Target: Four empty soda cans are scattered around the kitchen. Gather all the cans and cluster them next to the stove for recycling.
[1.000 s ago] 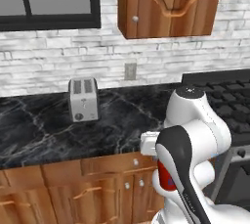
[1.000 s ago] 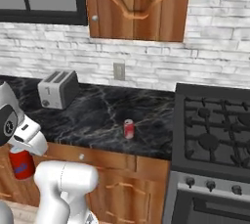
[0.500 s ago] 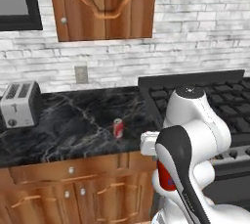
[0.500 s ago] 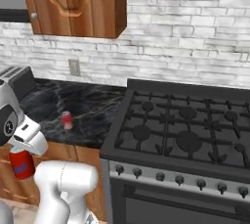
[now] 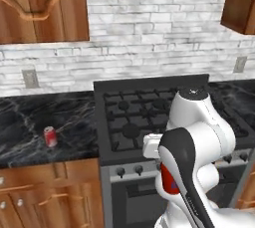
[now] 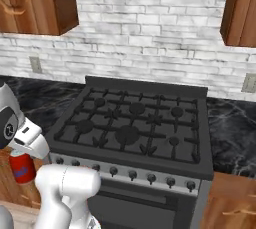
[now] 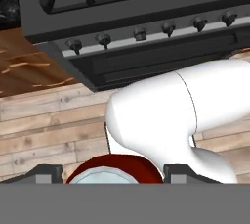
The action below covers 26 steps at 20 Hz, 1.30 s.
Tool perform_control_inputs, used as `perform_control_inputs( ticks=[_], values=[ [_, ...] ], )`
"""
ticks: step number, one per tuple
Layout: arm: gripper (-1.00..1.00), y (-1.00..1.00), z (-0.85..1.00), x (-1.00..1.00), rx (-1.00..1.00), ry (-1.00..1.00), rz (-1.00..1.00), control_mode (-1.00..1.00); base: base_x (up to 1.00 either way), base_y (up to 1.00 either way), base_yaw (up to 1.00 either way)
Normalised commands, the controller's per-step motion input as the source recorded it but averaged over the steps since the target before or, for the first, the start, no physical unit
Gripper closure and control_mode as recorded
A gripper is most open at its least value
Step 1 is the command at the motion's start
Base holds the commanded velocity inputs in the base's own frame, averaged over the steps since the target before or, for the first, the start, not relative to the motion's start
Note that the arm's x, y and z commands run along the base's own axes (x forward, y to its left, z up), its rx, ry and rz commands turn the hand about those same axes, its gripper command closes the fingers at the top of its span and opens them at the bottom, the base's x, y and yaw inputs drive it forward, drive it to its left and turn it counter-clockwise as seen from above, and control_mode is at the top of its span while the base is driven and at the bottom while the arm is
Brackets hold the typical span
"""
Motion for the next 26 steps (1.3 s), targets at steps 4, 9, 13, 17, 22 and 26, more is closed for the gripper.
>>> perform_control_inputs(
  ticks=[4, 9, 13, 17, 22, 26],
  values=[
    [1.00, 0.00, 0.00, 0.00, 0.00, 0.00, 0.00, 1.00, -0.31, -1.00, 0.04],
    [1.00, 0.00, 0.00, 0.00, 0.00, 0.00, 0.00, 1.00, -0.32, -1.00, 0.04],
    [1.00, 0.00, 0.00, 0.00, 0.00, 0.00, 0.00, 1.00, -0.19, -1.00, 0.04],
    [1.00, 0.00, 0.00, 0.00, 0.00, 0.00, 0.00, 1.00, -0.08, -1.00, 0.03],
    [1.00, 0.00, 0.00, 0.00, 0.00, 0.00, 0.00, 1.00, 0.00, -0.85, 0.02],
    [1.00, 0.00, 0.00, 0.00, 0.00, 0.00, 0.00, 1.00, 0.00, -0.61, 0.00]
  ],
)
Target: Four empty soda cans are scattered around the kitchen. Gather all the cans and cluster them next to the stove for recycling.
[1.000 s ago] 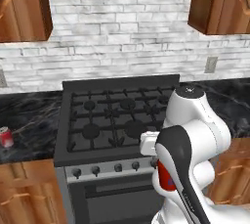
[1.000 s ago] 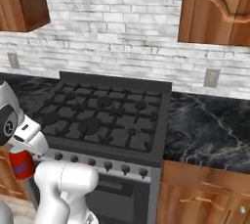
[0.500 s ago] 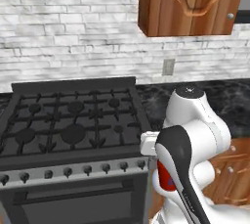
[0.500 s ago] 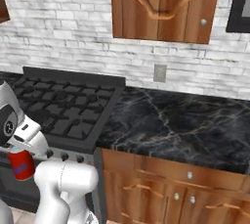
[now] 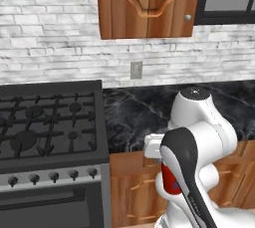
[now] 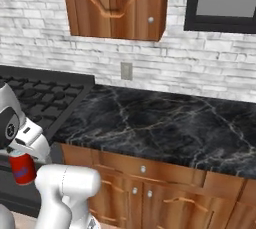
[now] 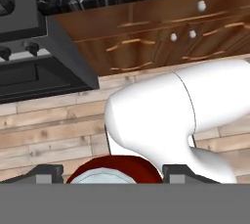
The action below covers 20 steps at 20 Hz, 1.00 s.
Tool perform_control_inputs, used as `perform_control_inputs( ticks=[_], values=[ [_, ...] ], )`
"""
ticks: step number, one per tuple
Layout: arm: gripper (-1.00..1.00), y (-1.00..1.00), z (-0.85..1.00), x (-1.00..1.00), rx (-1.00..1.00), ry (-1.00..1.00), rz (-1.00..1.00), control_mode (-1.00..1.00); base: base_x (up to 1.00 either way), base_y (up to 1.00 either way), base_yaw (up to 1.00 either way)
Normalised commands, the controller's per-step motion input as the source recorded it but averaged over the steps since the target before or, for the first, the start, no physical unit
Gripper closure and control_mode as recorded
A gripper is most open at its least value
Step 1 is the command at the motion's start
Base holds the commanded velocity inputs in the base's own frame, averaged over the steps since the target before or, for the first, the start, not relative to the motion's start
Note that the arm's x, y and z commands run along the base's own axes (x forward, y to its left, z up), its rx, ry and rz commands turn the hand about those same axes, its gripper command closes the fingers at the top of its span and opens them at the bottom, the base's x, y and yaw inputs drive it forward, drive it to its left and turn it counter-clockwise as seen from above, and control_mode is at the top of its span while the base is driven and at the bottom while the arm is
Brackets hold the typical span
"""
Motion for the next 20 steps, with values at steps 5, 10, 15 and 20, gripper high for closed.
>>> perform_control_inputs(
  ticks=[5, 10, 15, 20],
  values=[
    [1.00, 0.00, 0.00, 0.00, 0.00, 0.00, 0.00, 1.00, 0.07, -0.39, 0.00],
    [1.00, 0.00, 0.00, 0.00, 0.00, 0.00, 0.00, 1.00, 0.16, -0.08, 0.00],
    [1.00, 0.00, 0.00, 0.00, 0.00, 0.00, 0.00, 1.00, 0.40, -0.06, 0.00],
    [1.00, 0.00, 0.00, 0.00, 0.00, 0.00, 0.00, 1.00, 0.42, -0.13, 0.00]
  ],
)
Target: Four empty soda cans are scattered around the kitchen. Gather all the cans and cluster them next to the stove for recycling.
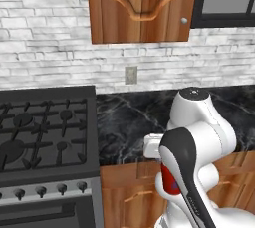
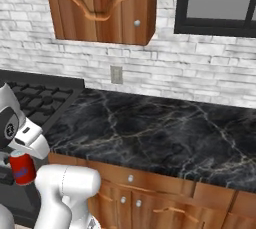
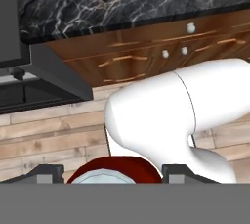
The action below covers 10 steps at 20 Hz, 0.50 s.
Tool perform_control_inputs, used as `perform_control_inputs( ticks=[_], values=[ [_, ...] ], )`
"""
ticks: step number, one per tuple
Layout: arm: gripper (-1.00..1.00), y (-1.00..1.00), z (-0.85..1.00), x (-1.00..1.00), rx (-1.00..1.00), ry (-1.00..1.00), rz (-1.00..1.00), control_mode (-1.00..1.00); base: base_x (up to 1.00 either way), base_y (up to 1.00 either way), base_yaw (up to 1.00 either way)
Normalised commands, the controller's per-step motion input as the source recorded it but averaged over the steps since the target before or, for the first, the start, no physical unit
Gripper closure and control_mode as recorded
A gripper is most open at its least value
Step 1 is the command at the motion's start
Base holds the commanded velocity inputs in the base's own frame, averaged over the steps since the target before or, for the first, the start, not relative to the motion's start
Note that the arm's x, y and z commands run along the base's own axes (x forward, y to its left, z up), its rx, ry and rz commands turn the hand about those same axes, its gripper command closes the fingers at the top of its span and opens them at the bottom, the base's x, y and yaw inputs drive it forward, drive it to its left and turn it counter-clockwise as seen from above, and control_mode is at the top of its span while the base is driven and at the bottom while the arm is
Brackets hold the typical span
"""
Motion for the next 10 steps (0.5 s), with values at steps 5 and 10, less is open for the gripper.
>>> perform_control_inputs(
  ticks=[5, 10],
  values=[
    [1.00, 0.00, 0.00, 0.00, 0.00, 0.00, 0.00, 1.00, 0.08, -0.07, 0.00],
    [1.00, 0.00, 0.00, 0.00, 0.00, 0.00, 0.00, 1.00, 0.17, -0.01, 0.00]
  ],
)
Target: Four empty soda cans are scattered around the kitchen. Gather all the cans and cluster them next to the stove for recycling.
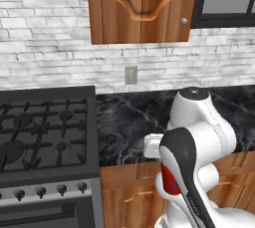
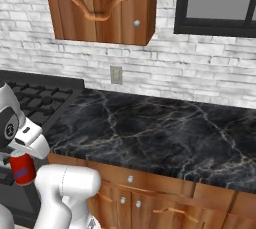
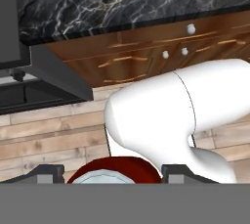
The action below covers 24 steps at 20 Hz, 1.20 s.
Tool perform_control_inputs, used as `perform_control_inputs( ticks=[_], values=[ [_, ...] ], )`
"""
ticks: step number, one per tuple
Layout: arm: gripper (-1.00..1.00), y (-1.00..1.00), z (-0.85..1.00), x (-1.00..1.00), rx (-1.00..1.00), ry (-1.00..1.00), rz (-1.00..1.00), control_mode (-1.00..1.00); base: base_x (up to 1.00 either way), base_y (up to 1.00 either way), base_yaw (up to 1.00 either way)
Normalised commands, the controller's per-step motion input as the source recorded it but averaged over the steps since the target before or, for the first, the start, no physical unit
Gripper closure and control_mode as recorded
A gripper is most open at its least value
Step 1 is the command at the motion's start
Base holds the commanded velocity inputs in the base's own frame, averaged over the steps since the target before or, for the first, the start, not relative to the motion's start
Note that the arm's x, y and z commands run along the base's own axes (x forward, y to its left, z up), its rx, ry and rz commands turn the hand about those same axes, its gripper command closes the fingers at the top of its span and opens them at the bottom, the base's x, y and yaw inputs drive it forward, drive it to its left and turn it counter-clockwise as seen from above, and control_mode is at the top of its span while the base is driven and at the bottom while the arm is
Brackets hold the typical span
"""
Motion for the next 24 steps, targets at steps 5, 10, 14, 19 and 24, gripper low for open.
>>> perform_control_inputs(
  ticks=[5, 10, 14, 19, 24],
  values=[
    [1.00, 0.00, 0.00, 0.00, 0.00, 0.00, 0.00, 1.00, 0.15, 0.00, 0.00],
    [1.00, 0.00, 0.00, 0.22, 0.00, 0.00, 0.00, -1.00, 0.04, 0.00, 0.00],
    [1.00, 0.00, 0.00, 0.33, 0.00, 0.00, 0.04, -1.00, 0.00, 0.00, 0.00],
    [1.00, 0.00, 0.00, 0.28, 0.00, -0.06, 0.11, -1.00, 0.00, 0.00, 0.00],
    [1.00, 0.09, 0.00, 0.29, 0.00, -0.11, 0.13, -1.00, 0.00, 0.00, 0.00]
  ],
)
